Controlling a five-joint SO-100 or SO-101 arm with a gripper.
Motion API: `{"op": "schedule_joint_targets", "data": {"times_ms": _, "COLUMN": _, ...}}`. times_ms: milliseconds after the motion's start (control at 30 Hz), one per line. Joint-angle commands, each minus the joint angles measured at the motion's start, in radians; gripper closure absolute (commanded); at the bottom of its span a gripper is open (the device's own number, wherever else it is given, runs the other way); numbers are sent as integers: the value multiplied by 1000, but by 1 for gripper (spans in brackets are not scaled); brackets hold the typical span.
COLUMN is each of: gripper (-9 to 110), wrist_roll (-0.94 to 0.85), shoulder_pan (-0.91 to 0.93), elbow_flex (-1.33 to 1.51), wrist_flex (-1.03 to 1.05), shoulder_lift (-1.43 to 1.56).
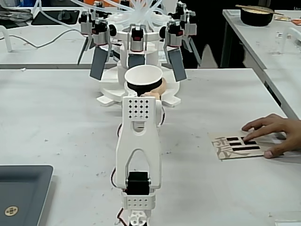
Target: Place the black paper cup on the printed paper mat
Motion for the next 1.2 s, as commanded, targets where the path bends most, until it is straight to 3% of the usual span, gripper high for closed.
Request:
{"op": "schedule_joint_targets", "data": {"times_ms": 0, "gripper": 86, "wrist_roll": -2, "shoulder_pan": 11, "elbow_flex": -21, "wrist_flex": -20, "shoulder_lift": 48}}
{"op": "schedule_joint_targets", "data": {"times_ms": 367, "gripper": 90, "wrist_roll": 95, "shoulder_pan": -8, "elbow_flex": 101, "wrist_flex": 0, "shoulder_lift": 186}}
{"op": "schedule_joint_targets", "data": {"times_ms": 1167, "gripper": 90, "wrist_roll": 103, "shoulder_pan": -8, "elbow_flex": 617, "wrist_flex": 0, "shoulder_lift": 680}}
